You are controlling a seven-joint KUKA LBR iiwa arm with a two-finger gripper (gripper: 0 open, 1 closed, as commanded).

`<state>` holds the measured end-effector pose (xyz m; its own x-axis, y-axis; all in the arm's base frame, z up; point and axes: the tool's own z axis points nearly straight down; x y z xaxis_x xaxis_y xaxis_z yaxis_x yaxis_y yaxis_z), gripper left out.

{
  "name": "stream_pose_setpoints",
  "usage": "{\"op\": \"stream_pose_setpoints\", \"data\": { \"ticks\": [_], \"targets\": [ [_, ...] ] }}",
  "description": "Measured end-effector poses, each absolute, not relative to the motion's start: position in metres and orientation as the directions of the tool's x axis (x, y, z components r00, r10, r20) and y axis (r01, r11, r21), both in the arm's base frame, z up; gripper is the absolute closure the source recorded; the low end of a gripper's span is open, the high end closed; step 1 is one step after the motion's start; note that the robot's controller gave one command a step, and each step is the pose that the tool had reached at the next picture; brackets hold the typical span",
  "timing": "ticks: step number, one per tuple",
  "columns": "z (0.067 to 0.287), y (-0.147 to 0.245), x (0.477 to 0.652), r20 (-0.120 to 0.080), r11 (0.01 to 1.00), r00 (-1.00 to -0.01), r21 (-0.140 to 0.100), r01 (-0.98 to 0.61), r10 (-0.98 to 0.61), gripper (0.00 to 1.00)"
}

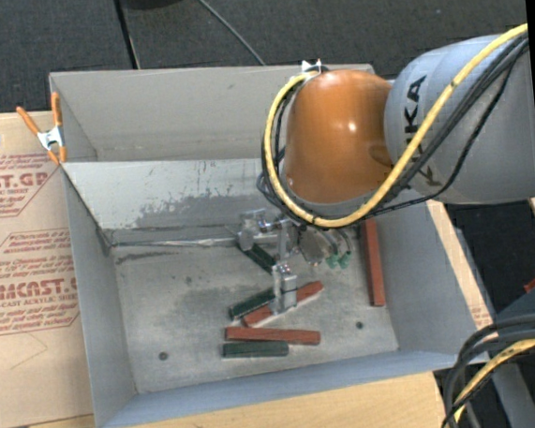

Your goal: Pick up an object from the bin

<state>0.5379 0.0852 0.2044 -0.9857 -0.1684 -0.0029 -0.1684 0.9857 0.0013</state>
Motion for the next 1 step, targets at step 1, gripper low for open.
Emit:
{"op": "stream_pose_setpoints", "data": {
  "ticks": [1],
  "targets": [
    [0.1632,0.0698,0.5313,-0.011,0.982,-0.982,0.001,-0.187,-0.187,0.0]
  ]
}}
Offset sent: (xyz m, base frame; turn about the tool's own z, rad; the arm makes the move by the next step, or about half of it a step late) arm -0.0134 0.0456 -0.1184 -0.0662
